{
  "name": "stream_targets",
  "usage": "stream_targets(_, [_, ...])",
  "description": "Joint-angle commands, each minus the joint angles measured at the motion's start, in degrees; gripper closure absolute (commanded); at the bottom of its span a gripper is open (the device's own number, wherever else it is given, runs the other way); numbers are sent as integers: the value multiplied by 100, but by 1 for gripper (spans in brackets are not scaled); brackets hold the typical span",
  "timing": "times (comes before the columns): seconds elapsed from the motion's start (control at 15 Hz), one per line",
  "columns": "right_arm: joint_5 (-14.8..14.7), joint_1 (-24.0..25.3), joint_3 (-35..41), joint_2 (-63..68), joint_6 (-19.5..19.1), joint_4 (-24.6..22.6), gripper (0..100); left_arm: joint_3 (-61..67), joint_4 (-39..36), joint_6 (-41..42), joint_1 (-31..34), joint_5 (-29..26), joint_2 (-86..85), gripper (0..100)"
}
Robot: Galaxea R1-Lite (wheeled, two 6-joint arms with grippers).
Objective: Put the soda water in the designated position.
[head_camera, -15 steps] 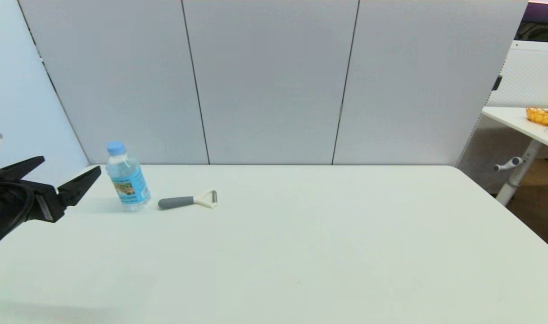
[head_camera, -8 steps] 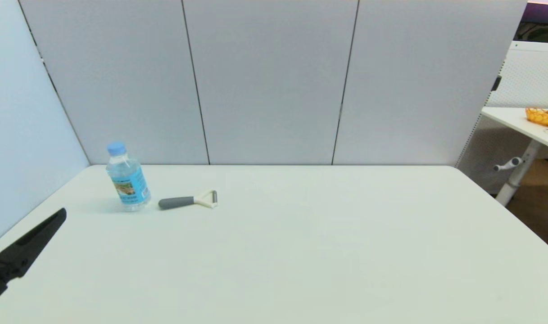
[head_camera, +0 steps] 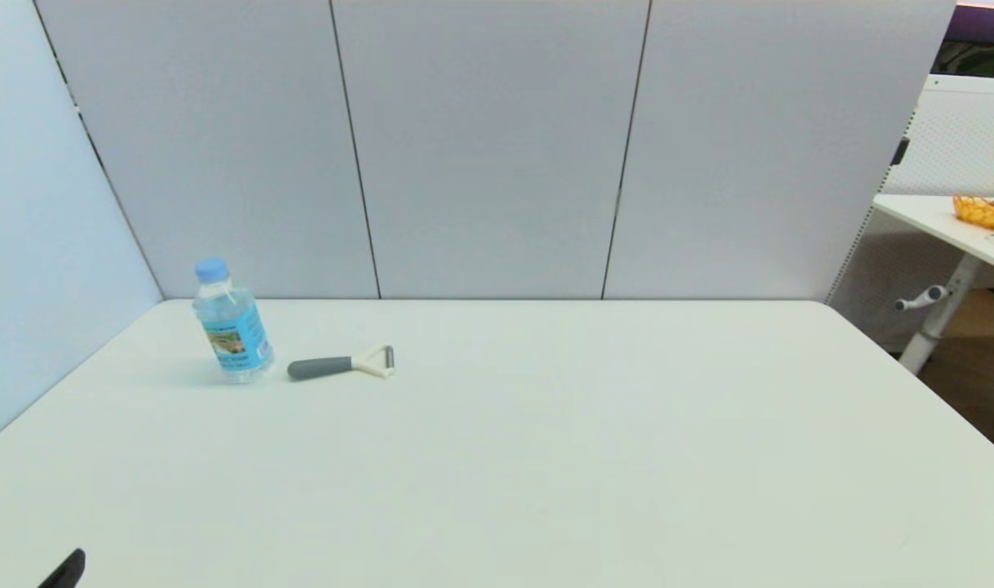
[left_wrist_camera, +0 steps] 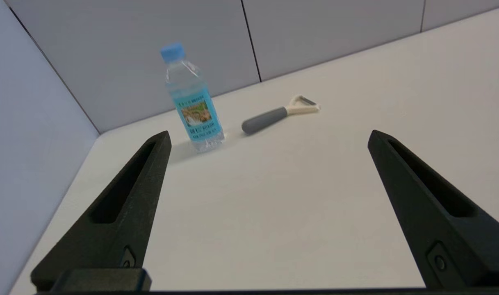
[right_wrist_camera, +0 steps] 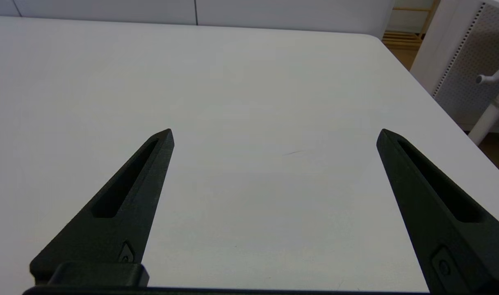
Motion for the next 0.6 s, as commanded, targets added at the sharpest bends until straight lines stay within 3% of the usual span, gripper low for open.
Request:
stream_targets(0.07, [4, -2, 0, 6, -6, -4, 0, 359, 291, -59, -45, 31, -799, 0])
stream_targets(0.2, [4, -2, 0, 6, -6, -4, 0, 650, 343, -94, 52, 75, -1309, 0])
stream_targets(0.47, [4, 6, 0, 6, -6, -4, 0, 658, 1275, -173, 61, 734, -2047, 0])
stream_targets(0.6, [4, 6, 0, 6, -6, -4, 0, 658, 1758, -226, 70, 796, -2056, 0])
